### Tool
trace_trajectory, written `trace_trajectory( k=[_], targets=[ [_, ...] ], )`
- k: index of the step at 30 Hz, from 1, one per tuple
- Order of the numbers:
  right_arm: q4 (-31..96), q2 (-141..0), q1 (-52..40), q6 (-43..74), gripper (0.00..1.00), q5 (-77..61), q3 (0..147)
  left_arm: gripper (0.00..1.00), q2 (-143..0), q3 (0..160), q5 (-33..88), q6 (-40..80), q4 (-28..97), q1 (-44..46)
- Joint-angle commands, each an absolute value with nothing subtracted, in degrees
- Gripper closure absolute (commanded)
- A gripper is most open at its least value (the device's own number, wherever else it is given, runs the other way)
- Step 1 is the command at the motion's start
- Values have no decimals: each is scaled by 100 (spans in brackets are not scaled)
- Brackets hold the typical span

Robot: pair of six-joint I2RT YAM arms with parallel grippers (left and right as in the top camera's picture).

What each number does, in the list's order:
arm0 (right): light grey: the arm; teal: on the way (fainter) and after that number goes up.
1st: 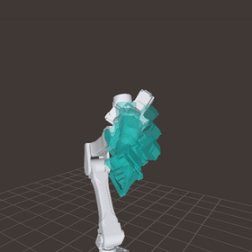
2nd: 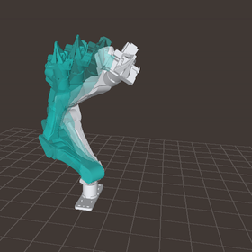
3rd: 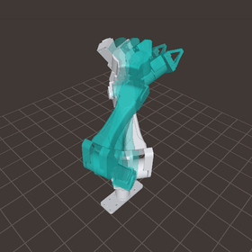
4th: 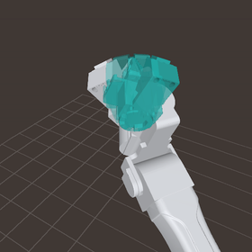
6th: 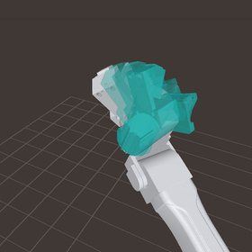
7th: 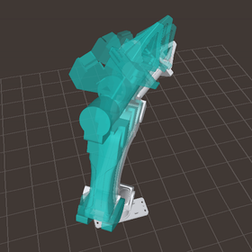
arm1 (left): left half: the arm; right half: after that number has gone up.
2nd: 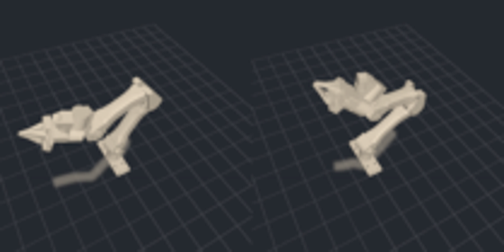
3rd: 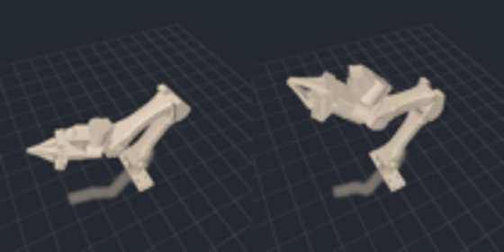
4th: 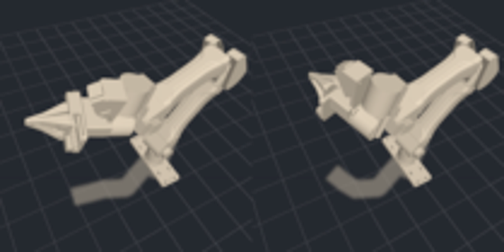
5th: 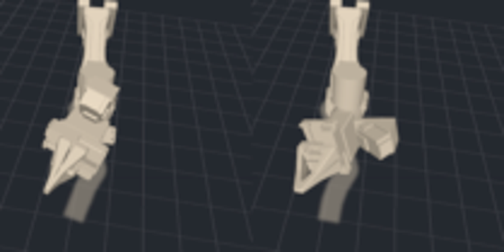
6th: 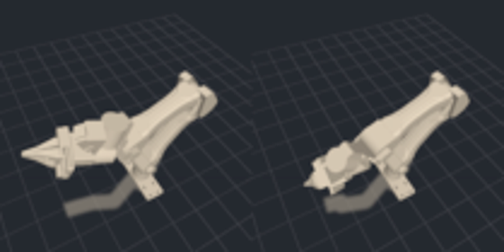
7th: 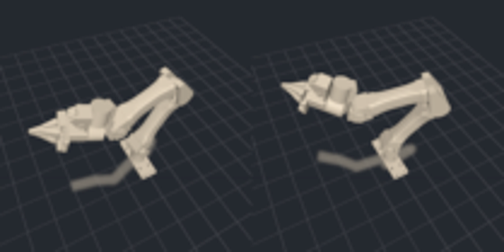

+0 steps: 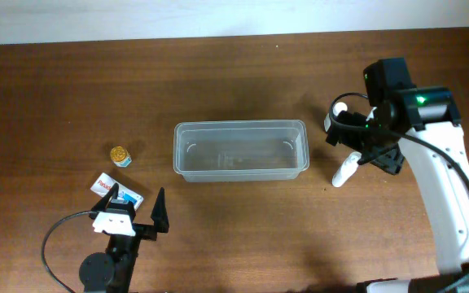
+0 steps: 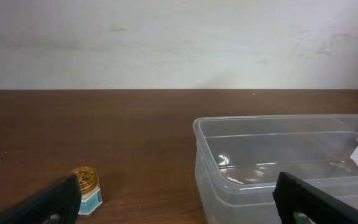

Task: Pack container
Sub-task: 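Move the right gripper over the white lotion bottle, then lower the right gripper and close it on the white lotion bottle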

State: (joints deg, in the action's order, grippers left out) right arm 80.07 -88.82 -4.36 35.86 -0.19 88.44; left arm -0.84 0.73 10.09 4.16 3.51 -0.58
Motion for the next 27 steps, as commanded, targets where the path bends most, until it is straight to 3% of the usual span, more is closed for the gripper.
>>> trace_trajectory(
  k=[1,27],
  targets=[
    [8020,-9080,-388,3951,2,132,8860,1,-34,54,982,429,373,-91],
    [6173,-9317,-180,3347,0,200,7131,1,-34,51,982,429,373,-91]
  ],
)
